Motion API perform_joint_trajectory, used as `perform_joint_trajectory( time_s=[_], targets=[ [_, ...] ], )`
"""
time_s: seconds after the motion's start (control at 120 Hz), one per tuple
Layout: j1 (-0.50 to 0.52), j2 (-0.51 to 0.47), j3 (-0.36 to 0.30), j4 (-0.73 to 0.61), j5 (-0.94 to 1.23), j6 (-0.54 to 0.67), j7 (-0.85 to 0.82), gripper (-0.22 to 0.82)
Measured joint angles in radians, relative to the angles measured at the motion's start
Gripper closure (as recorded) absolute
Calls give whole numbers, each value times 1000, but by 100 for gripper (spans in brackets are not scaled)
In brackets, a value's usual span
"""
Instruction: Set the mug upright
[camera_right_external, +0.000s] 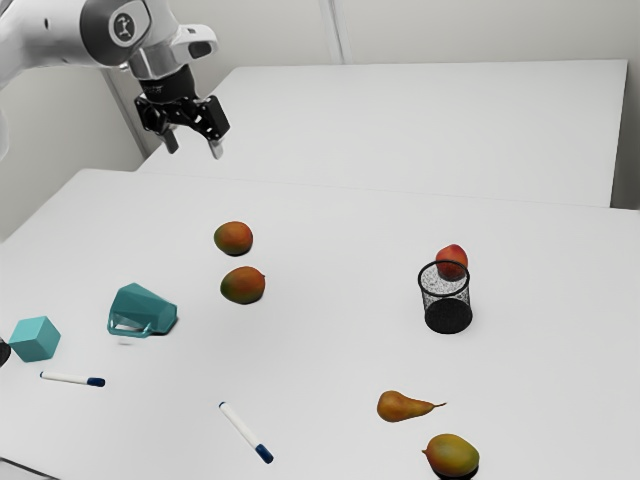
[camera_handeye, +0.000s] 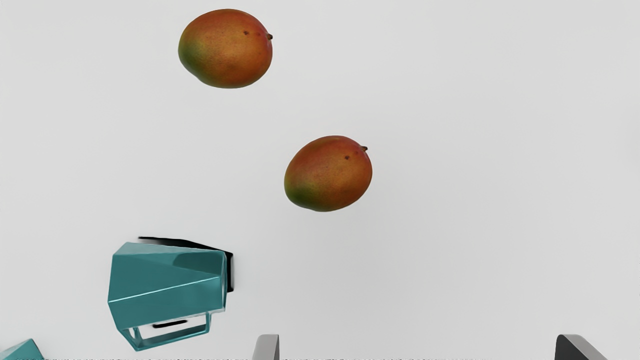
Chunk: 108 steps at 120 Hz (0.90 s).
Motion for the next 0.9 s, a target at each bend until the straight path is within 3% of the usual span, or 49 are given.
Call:
perform_joint_trajectory(
  time_s=[0.475, 0.708, 0.9],
  targets=[
    [5, -37, -3, -72, -29, -3, -51, 0],
    [56, -53, 2, -153, -68, -16, -59, 0],
    [130, -77, -1, -263, -135, 51, 0, 0]
  ],
)
